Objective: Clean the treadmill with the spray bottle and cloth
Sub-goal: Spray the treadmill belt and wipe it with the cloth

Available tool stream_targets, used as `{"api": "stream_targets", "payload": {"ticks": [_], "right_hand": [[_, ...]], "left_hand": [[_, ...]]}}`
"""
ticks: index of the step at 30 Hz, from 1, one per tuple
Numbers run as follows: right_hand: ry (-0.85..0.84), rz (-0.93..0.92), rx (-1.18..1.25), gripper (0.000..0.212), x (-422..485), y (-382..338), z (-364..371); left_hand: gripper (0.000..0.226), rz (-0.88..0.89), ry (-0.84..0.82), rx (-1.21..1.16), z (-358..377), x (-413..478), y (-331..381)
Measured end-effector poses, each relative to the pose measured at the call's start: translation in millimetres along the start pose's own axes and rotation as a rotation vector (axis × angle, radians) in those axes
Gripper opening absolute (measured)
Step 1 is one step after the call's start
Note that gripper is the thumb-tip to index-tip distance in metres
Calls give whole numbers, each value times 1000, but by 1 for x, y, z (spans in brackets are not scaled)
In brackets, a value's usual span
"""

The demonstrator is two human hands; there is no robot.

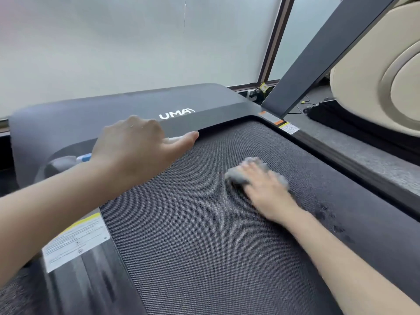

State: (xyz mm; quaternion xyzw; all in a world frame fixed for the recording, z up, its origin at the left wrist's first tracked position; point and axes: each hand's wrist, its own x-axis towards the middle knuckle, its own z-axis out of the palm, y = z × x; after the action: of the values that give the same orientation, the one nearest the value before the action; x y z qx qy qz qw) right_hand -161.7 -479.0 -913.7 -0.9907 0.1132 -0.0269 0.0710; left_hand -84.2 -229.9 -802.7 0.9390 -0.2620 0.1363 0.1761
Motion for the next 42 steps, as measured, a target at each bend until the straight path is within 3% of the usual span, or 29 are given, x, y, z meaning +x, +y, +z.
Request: {"api": "stream_targets", "payload": {"ticks": [3, 5, 18, 22, 31, 42], "right_hand": [[27, 460, -33, 50, -14, 88, -21], [-7, 572, -27, 55, -19, 117, -20], [7, 563, 31, 52, -10, 142, 1], [10, 556, 7, 52, -8, 144, 2], [47, 525, -10, 52, -10, 144, 4], [1, 527, 29, 52, -11, 144, -1]], "left_hand": [[77, -3, -5, 12, 4, 1, 0], [76, 15, -7, 17, 6, 2, 1], [63, -11, 32, 46, 36, 25, 29], [67, -67, -14, 23, 42, 26, 24], [64, -13, 38, -27, 53, 27, 44], [69, -25, -30, -11, 45, 23, 43]]}}
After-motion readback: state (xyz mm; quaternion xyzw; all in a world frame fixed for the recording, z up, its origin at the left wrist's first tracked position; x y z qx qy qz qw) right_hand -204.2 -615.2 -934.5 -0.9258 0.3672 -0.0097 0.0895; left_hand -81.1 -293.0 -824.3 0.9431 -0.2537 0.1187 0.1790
